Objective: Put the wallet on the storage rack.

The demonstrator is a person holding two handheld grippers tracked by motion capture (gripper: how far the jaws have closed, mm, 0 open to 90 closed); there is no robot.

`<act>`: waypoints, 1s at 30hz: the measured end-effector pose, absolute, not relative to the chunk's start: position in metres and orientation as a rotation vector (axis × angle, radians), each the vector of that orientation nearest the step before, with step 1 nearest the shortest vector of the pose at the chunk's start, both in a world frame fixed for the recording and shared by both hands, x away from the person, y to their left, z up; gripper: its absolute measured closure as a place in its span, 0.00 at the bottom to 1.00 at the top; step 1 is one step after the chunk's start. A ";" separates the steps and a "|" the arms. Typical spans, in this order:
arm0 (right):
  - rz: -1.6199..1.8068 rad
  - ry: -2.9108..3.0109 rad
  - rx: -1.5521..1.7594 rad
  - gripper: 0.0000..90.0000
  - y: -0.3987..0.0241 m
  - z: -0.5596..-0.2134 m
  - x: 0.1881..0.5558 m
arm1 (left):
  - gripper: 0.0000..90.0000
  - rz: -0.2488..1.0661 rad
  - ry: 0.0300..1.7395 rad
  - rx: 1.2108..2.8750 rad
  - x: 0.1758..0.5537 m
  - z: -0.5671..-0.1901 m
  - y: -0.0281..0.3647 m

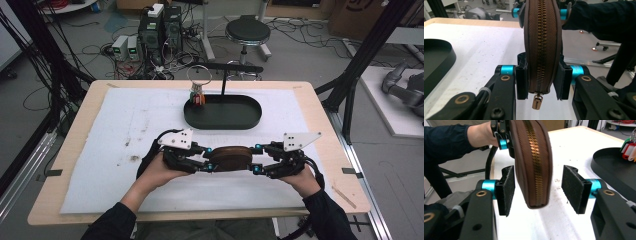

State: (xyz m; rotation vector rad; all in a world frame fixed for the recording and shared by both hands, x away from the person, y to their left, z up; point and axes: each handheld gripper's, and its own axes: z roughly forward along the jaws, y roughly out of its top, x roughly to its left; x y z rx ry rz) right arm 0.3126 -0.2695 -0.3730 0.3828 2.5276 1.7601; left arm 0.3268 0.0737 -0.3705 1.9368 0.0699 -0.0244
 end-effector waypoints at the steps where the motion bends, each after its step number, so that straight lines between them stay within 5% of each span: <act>1: 1.759 2.534 0.380 0.49 -0.269 -0.373 0.313 | 0.76 -0.026 0.067 1.953 0.327 -0.369 0.074; 11: 1.708 2.606 0.299 0.50 -0.255 -0.376 0.310 | 0.76 -0.069 0.020 2.072 0.324 -0.373 0.064; 22: 1.705 2.610 0.235 0.74 -0.256 -0.376 0.308 | 0.74 -0.066 0.023 2.050 0.324 -0.374 0.065; 30: 1.698 2.591 0.232 0.75 -0.257 -0.375 0.308 | 0.51 -0.016 0.092 1.990 0.326 -0.371 0.073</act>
